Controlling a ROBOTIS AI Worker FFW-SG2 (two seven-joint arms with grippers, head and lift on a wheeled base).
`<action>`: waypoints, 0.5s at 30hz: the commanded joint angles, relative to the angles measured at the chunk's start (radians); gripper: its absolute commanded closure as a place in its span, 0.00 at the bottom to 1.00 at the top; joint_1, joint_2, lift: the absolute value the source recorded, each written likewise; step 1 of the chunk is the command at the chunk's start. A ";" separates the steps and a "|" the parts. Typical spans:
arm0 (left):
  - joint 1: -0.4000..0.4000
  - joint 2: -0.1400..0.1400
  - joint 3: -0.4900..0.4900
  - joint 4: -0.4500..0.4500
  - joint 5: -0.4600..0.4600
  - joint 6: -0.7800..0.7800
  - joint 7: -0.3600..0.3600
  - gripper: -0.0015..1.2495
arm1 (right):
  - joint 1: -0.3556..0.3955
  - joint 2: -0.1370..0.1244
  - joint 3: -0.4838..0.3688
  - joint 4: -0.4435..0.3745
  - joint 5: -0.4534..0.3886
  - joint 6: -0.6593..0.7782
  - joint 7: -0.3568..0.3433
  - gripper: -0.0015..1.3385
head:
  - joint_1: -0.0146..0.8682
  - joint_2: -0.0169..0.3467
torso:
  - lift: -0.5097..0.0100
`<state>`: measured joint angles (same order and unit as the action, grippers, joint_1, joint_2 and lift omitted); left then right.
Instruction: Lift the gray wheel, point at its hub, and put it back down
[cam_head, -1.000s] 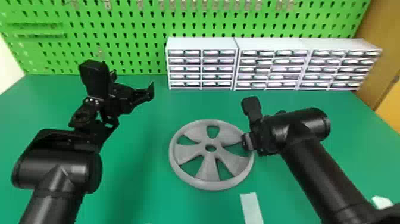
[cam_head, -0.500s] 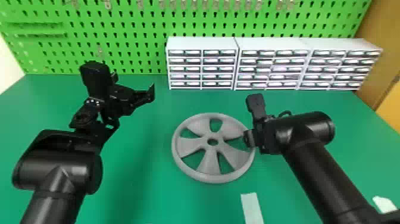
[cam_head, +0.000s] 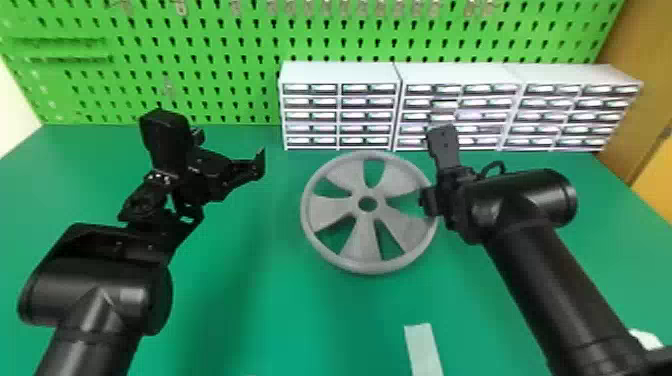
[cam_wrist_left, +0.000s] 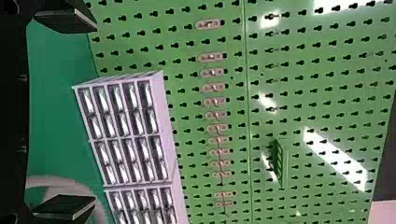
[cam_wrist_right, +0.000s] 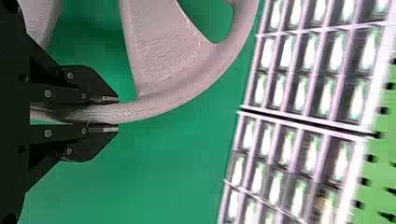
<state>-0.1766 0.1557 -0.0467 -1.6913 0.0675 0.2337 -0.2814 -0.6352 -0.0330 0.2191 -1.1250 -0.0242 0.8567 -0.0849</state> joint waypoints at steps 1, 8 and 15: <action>0.017 0.004 -0.001 -0.027 0.002 0.018 -0.007 0.00 | -0.004 -0.004 0.000 -0.025 0.023 -0.047 -0.004 0.92 | 0.80 0.18 | 0.81; 0.060 0.012 0.005 -0.087 0.005 0.058 -0.024 0.00 | -0.008 -0.012 0.002 -0.094 0.064 -0.093 -0.056 0.92 | 0.80 0.18 | 0.81; 0.108 0.012 0.018 -0.154 0.008 0.099 -0.035 0.00 | 0.005 -0.018 -0.014 -0.167 0.064 -0.156 -0.104 0.92 | 0.80 0.18 | 0.81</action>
<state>-0.0937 0.1671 -0.0331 -1.8083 0.0721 0.3093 -0.3110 -0.6361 -0.0465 0.2131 -1.2502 0.0392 0.7357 -0.1741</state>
